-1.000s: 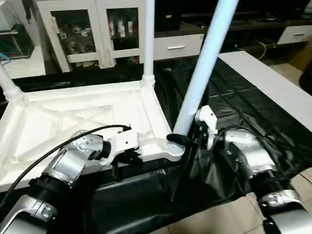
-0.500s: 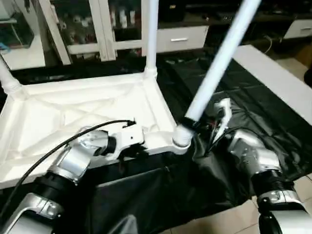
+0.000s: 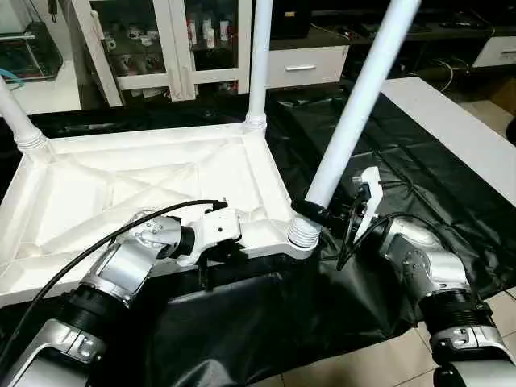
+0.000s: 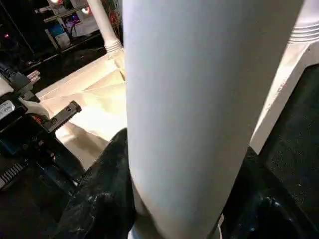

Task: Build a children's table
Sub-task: Insert table leg to table base

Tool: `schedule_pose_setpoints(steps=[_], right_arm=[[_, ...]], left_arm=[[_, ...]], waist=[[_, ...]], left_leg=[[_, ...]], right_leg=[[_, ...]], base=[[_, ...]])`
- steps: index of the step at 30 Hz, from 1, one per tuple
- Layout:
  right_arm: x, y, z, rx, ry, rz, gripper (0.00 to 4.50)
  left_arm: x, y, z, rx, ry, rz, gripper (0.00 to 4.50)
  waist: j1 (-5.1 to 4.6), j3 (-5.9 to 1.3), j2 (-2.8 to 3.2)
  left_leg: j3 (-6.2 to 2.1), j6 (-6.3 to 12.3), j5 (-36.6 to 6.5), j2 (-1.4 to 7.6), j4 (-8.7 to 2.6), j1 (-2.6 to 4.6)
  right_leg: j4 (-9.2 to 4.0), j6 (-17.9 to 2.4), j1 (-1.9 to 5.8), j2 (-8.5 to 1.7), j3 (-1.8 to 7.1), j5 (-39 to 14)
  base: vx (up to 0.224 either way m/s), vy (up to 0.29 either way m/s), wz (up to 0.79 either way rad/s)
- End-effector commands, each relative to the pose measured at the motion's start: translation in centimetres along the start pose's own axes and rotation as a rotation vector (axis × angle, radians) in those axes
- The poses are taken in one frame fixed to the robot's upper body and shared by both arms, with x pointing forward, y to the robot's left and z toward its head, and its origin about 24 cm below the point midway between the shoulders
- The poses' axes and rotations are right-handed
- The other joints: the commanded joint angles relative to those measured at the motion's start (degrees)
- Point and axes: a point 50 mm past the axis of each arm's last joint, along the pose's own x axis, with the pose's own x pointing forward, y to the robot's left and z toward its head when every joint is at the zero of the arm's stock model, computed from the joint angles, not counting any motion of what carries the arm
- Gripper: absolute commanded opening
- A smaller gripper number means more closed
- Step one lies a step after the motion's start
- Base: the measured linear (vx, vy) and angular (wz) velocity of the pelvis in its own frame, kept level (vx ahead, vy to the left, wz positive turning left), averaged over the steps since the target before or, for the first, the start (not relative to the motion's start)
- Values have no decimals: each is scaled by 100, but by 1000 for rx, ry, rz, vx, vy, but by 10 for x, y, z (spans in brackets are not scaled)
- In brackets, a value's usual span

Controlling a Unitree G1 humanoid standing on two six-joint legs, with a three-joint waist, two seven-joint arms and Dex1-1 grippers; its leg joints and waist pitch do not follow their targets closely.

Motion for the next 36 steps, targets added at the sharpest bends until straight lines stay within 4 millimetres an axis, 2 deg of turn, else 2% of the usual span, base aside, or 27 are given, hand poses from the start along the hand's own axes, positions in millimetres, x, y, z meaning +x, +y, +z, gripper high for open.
schedule_pose_setpoints(steps=[1, 5, 10, 14, 22, 24, 32, 36], right_arm=[[4, 6, 19, -80, -30, 42, 185], [7, 12, 26, -125, -31, 79, 185], [8, 14, 26, -179, -5, 94, 185], [7, 17, 22, -182, 11, 117, 185], [2, 11, 8, -226, 146, 104, 185], [0, 9, 9, -230, 152, 97, 185], [1, 4, 4, -219, 154, 72, 185], [7, 4, 4, -189, 128, 72, 185]], left_arm=[[10, -11, 2, 35, 3, -77, 0], [11, -11, 3, 34, 3, -77, 0], [11, -12, 2, 32, 6, -76, 0], [10, -11, 2, 32, 9, -75, 0], [11, -10, 2, 37, 10, -74, 0], [11, -11, 2, 37, 11, -73, 0], [11, -11, 2, 39, 13, -75, 0], [10, -11, 1, 42, 15, -75, 0]], waist=[[-3, -336, 33], [10, -341, 29], [15, -343, 40], [15, -346, 36], [15, -358, 40], [12, -355, 19], [13, -363, 29], [1, -357, 34]], left_leg=[[-159, 300, -451, 381, -356, 195], [-156, 419, -382, 379, -337, 196], [-161, 350, -448, 378, -338, 198], [-164, 368, -463, 376, -331, 194], [-167, 396, -387, 368, -309, 191], [-165, 411, -408, 367, -306, 188], [-165, 458, -380, 370, -290, 189], [-167, 400, -501, 373, -299, 191]], right_leg=[[-308, -1456, 211, -382, 248, 915], [-291, -1453, 206, -377, 245, 1062], [-291, -1467, 207, -379, 244, 958], [-287, -1461, 214, -383, 246, 974], [-267, -1493, 227, -375, 239, 1125], [-271, -1500, 231, -378, 243, 1064], [-257, -1563, 224, -375, 238, 1086], [-266, -1569, 222, -372, 238, 933]], base=[[0, 0, 0], [0, 0, 0], [0, 0, 0], [0, 0, 0], [0, 0, 0], [0, 0, 0], [0, 0, 0], [0, 0, 0]])
